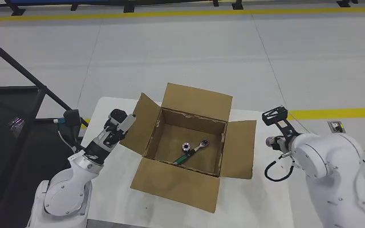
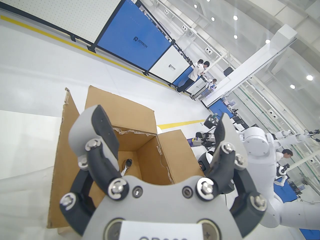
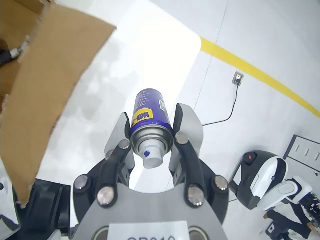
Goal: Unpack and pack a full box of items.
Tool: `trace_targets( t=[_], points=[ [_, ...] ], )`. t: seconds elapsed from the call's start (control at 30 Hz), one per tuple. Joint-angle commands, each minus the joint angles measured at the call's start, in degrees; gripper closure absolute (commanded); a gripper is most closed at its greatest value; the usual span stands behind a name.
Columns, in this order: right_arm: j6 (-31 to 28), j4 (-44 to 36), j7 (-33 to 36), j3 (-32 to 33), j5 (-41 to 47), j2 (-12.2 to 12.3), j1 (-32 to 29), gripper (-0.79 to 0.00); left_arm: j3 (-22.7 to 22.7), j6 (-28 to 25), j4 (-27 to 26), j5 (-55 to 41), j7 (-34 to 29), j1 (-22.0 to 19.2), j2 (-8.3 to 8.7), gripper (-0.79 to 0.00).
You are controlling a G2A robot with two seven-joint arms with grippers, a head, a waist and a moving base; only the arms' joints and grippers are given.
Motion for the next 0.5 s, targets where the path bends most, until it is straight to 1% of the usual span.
trace_targets(
  t=[0.0, 0.07, 0.17, 0.47],
  points=[
    [-0.33, 5.52, 0.00, -1.24, 0.99, 0.22, 0.68, 0.000, 0.00, 0.00, 0.00, 0.00, 0.00, 0.00, 0.00, -0.785],
    [-0.05, 9.79, 0.00, -2.17, 1.74, 0.36, 1.54, 0.000, 0.00, 0.00, 0.00, 0.00, 0.00, 0.00, 0.00, -0.785],
    [0.59, 13.88, 0.00, -2.85, 3.34, 0.51, 2.67, 0.000, 0.00, 0.00, 0.00, 0.00, 0.00, 0.00, 0.00, -0.785],
    [1.60, 18.16, -0.02, -3.83, 5.05, 0.85, 3.19, 0.000, 0.00, 0.00, 0.00, 0.00, 0.00, 0.00, 0.00, -0.785]
  ],
)
